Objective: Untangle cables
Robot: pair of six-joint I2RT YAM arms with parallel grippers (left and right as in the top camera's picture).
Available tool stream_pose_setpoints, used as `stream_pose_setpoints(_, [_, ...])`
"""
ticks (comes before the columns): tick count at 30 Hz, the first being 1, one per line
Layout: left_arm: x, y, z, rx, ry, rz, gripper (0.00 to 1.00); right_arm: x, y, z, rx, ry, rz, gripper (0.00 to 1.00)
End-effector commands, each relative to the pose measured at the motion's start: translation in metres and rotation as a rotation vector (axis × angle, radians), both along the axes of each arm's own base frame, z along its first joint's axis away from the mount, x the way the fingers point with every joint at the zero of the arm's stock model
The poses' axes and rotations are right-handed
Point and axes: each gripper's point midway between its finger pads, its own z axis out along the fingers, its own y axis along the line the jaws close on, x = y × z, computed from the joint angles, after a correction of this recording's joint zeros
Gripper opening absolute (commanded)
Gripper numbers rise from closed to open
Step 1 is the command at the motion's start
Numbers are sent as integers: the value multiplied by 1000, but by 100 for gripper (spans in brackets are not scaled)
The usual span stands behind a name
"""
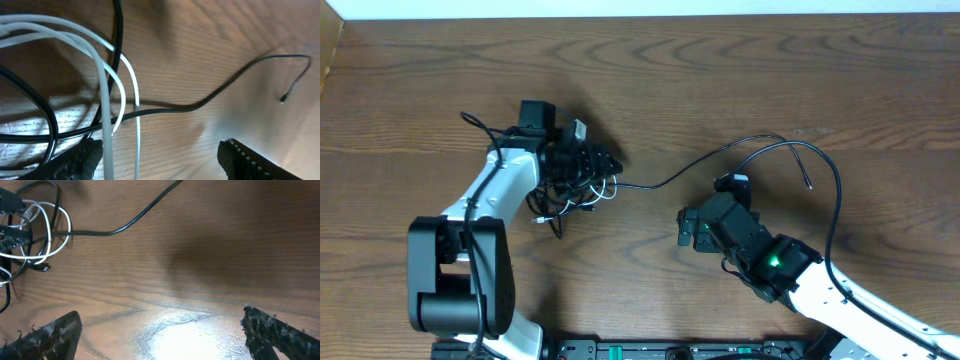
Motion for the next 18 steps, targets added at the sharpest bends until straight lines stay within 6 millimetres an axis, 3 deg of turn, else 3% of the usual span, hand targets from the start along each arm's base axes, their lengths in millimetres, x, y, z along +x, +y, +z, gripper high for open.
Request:
stream_pose_setpoints(1, [-3, -6, 4, -43, -25, -51, 80, 3, -1, 4, -10, -16, -10, 99])
stream_pose_setpoints(10, [-11, -6, -13, -48, -37, -51, 81, 3, -1, 4, -10, -16, -10, 99])
stream_pose_setpoints(15, [-7, -9, -11, -76, -43, -28, 81, 3, -1, 4, -10, -16, -10, 98])
stream_pose_setpoints(18, [-2, -9, -9, -83, -53, -9, 71, 3, -1, 4, -10, -16, -10, 98])
